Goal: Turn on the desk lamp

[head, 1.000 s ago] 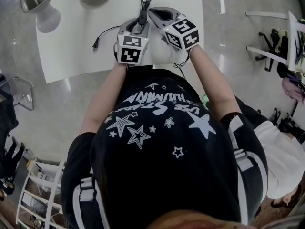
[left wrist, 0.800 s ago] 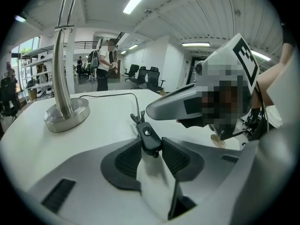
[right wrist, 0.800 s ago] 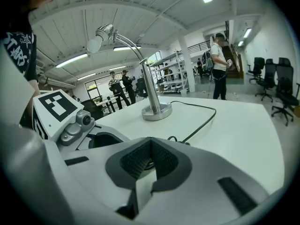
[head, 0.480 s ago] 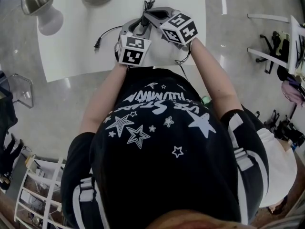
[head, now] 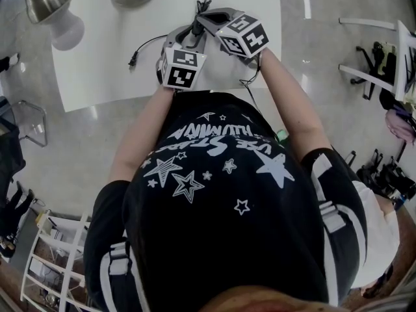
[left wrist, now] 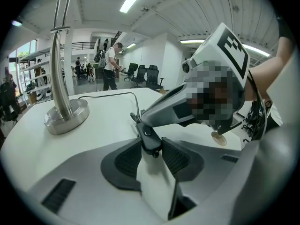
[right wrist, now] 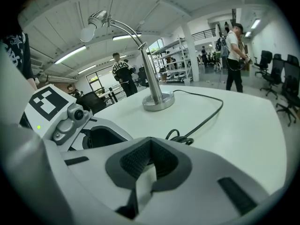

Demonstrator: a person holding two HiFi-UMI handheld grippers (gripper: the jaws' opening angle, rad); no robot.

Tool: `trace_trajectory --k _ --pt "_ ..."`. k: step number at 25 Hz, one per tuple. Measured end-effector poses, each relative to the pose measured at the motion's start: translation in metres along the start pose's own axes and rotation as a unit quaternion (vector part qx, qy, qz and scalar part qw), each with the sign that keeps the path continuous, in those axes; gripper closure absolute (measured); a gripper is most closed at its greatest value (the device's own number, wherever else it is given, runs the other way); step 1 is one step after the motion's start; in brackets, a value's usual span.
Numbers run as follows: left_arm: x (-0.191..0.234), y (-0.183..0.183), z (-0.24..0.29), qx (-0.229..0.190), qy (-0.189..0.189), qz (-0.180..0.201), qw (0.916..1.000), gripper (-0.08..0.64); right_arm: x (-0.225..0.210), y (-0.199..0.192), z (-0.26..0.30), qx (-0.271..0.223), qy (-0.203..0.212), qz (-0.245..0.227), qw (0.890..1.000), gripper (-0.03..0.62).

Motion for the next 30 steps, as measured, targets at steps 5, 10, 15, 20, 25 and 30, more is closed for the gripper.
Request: trace_trajectory --k 5,10,15,20,25,30 --pt "-0.001 0.003 0.004 0.003 -0.002 0.001 1.0 0.408 0.002 0.003 -0.003 -0.004 0.017 -0.01 1.0 0.586" --pt "-0.001 0.002 0.002 0.002 -0.001 -0.002 1.0 0.408 0.007 0.002 -0.001 0.006 0.012 -0.033 0.999 0.586" --pt "0.001 -0.001 0.0 0.004 -0.003 -0.002 1.0 0.408 0.013 0.004 0.002 0.014 -0.005 -0.043 0.999 0.586" --pt "0.0 0.0 0.002 0.003 -0.002 -0.002 1.0 0.408 0.008 0.003 0.002 0.03 -0.001 -0.021 0.999 0.586" --pt "-0.001 0.0 0.003 0.005 -0.003 0.002 1.0 0.408 0.004 0.001 0.004 0.046 -0.006 -0.004 0.999 0.586" --pt "-0.001 0.001 0.005 0.003 -0.005 0.0 1.0 0.408 0.002 0.001 0.004 0.047 -0.006 -0.005 0.999 0.586"
Point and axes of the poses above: the fingertips, and each gripper's own axes: z forward along the fingers, x to its left, y out of its top, the point moved 4 cm from there along -z, backward along the fingers, and after that the axes turned 11 degrees about z, right-handed, at the moved point
